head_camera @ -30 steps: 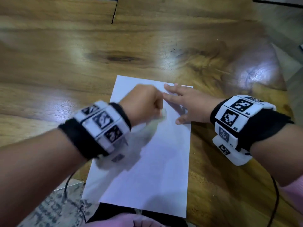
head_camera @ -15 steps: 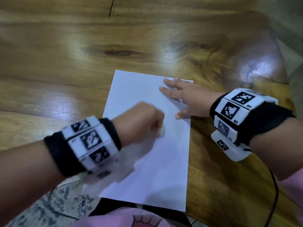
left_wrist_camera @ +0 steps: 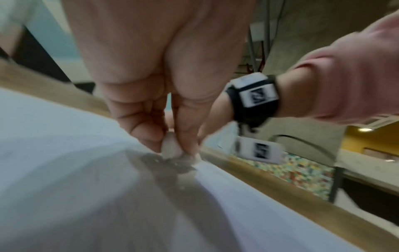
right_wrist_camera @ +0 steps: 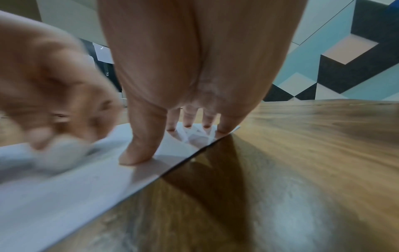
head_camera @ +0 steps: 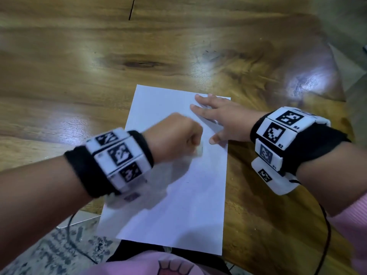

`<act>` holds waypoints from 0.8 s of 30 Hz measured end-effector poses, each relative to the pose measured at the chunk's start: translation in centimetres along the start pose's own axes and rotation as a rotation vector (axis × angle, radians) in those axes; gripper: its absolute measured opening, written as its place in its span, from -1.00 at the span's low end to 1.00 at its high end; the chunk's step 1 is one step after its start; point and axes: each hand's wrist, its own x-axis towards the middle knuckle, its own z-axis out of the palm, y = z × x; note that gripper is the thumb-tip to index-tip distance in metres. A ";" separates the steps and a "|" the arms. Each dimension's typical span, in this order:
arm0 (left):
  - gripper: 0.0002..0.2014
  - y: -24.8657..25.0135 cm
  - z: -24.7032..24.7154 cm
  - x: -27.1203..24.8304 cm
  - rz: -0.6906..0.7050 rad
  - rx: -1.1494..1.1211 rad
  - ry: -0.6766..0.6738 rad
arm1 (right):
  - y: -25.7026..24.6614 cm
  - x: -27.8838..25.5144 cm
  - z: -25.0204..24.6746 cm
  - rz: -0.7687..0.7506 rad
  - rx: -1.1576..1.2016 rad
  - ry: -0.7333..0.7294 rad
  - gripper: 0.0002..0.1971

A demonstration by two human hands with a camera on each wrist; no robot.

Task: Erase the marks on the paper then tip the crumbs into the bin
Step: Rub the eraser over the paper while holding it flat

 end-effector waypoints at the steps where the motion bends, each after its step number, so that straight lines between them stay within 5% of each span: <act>1: -0.91 0.1 -0.3 0.9 -0.019 -0.015 0.043 | 0.0 0.0 0.1 0.000 0.011 0.007 -0.07; 5: -0.87 0.9 1.6 -0.3 0.040 -0.007 -0.014 | 0.1 0.1 0.0 -0.006 -0.019 0.000 -0.07; 9: -0.91 1.1 3.0 -3.5 0.123 -0.009 -0.223 | 0.1 0.0 -0.2 -0.005 -0.026 -0.017 -0.06; 15: -0.93 1.1 0.8 0.9 -0.038 0.054 -0.029 | 0.2 0.2 0.2 -0.012 -0.002 -0.008 -0.06; 22: -0.85 1.2 3.0 -5.0 0.115 -0.010 -0.236 | 0.2 0.0 -0.1 -0.004 -0.006 -0.035 -0.07; 24: -0.90 0.5 2.0 -3.7 0.108 -0.025 -0.169 | 0.1 0.0 -0.1 -0.004 -0.009 -0.040 -0.08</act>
